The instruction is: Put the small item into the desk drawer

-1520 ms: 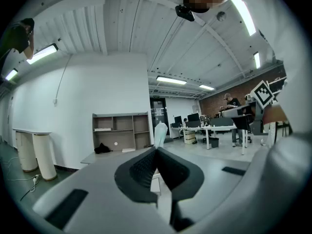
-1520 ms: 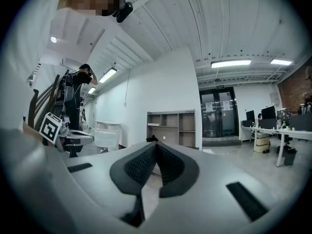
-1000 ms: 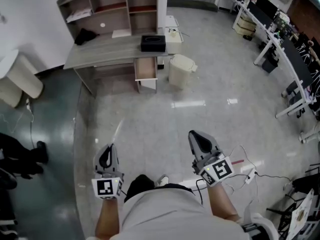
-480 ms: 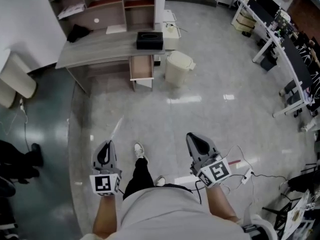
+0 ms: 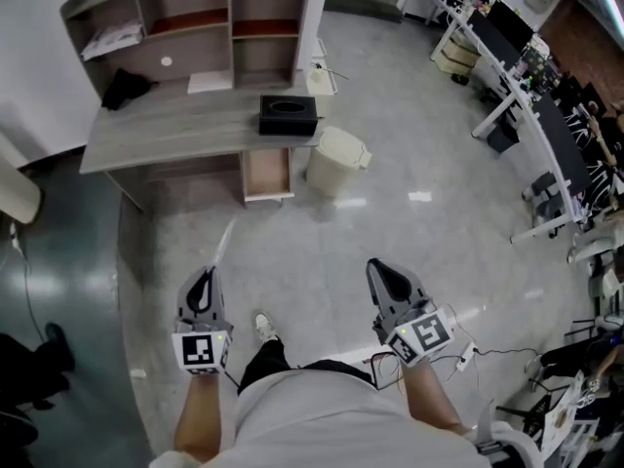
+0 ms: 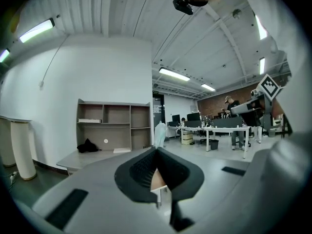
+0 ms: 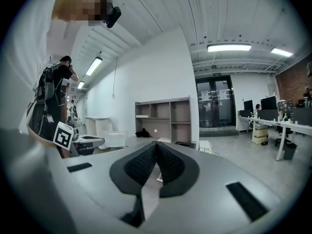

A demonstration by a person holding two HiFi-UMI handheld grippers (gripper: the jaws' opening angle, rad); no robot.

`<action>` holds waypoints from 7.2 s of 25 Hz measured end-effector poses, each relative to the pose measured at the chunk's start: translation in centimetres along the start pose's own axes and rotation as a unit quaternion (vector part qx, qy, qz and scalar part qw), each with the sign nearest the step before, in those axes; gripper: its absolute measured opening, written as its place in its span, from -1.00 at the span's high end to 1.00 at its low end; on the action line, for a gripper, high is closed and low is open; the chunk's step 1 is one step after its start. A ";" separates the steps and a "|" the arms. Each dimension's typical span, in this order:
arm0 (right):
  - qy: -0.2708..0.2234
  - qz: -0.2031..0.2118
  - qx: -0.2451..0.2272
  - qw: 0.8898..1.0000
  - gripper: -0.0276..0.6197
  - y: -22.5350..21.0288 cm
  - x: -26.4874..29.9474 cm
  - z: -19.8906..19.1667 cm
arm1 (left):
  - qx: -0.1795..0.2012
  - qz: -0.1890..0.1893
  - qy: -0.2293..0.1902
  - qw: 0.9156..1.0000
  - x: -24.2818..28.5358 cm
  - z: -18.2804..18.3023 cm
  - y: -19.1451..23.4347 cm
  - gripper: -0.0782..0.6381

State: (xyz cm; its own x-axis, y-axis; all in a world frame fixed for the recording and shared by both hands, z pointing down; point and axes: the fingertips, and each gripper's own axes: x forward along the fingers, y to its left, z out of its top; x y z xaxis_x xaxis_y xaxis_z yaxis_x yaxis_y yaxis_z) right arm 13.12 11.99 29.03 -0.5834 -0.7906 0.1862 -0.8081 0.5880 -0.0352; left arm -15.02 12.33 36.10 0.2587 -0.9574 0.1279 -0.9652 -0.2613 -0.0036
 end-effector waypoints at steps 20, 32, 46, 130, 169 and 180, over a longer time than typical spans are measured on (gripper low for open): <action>-0.033 0.002 0.016 0.999 0.84 -8.9 15.6 2.6 | 0.015 -0.005 0.022 1.000 14.9 0.3 5.2 0.73; -0.002 0.049 0.042 0.998 0.84 -14.9 22.8 0.1 | 0.069 0.008 0.095 0.993 22.9 -3.7 4.6 0.73; 0.070 0.076 0.059 0.993 0.84 -17.4 28.8 -11.1 | 0.219 -0.034 0.234 0.947 35.3 -23.3 4.5 0.73; 0.128 0.068 0.114 0.983 0.84 -22.2 28.2 -23.7 | 0.323 -0.105 0.361 0.869 43.6 -42.5 -2.1 0.32; -0.065 0.077 0.007 0.995 0.84 -1.4 19.7 1.8 | 0.022 0.019 -0.056 0.998 11.9 3.3 9.9 0.73; -0.111 0.041 0.006 0.993 0.84 -8.8 18.2 6.1 | 0.025 0.033 -0.095 0.995 12.5 9.2 9.9 0.73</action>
State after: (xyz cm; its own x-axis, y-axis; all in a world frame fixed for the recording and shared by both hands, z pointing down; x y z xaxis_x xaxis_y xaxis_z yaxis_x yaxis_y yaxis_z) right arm 9.10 -8.56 26.68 -0.6494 -0.7594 -0.0387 -0.7575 0.6506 -0.0540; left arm -21.00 -3.38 28.50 0.2010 -0.9775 -0.0632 -0.9787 -0.1976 -0.0565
